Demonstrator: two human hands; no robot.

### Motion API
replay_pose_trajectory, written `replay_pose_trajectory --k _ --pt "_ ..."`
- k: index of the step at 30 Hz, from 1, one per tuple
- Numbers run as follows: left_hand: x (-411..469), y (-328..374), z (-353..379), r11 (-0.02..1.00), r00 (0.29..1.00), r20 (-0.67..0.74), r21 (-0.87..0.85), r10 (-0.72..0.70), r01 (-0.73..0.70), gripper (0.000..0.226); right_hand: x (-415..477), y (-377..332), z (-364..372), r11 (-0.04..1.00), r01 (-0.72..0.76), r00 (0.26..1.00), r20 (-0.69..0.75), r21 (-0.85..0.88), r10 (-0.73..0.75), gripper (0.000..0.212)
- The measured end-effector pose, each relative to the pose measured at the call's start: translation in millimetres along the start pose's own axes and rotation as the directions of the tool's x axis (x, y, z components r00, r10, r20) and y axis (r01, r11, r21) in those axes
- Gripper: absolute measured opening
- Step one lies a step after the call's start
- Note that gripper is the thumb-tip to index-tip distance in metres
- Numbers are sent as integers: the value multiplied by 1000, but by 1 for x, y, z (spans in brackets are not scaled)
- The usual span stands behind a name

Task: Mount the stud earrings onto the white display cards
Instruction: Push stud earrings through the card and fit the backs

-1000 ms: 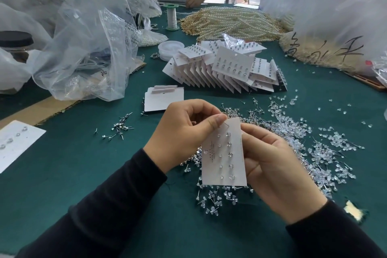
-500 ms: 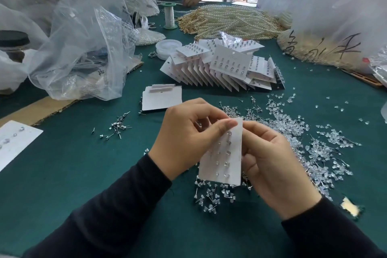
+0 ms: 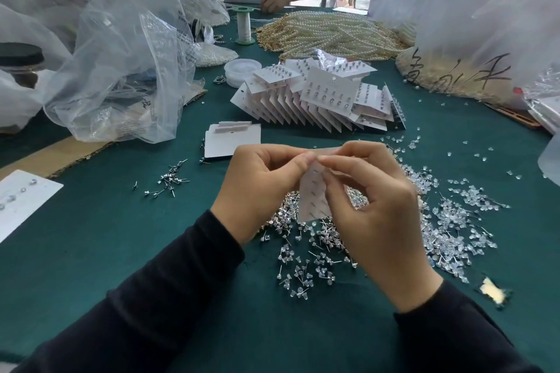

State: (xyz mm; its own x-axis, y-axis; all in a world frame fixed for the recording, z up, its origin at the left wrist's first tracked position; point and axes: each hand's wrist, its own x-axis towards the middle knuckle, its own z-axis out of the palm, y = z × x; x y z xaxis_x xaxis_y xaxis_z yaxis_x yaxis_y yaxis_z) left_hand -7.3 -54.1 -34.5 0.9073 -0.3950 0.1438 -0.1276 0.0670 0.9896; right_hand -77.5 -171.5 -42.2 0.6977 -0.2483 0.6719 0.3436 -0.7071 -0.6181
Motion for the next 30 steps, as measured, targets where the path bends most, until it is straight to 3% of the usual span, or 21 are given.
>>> replay_pose_trajectory --k 4,8,10,14,19,24,30 --pt "6 -3 -4 987 977 -147 11 -154 158 18 -7 -8 -30 995 100 980 170 27 -103 14" --pt "10 -2 -11 906 920 -54 -209 -387 369 15 -35 -4 -47 994 63 861 509 -84 -12 7" --pt "12 -2 -13 845 888 6 -304 -459 439 16 -48 1 -47 994 25 813 581 -103 40 9" --pt "13 -1 -16 776 852 94 -372 -515 509 19 -58 4 -44 991 22 798 599 -132 62 9" --pt "12 -2 -14 805 869 61 -350 -491 479 16 -59 5 -41 988 7 825 559 -156 83 15" --pt "12 -3 -13 816 875 30 -345 -484 463 13 -58 4 -40 987 11 830 551 -162 82 6" --pt "10 -7 -10 858 892 -15 -282 -451 429 15 -56 -2 -34 949 141 846 533 -281 33 10"
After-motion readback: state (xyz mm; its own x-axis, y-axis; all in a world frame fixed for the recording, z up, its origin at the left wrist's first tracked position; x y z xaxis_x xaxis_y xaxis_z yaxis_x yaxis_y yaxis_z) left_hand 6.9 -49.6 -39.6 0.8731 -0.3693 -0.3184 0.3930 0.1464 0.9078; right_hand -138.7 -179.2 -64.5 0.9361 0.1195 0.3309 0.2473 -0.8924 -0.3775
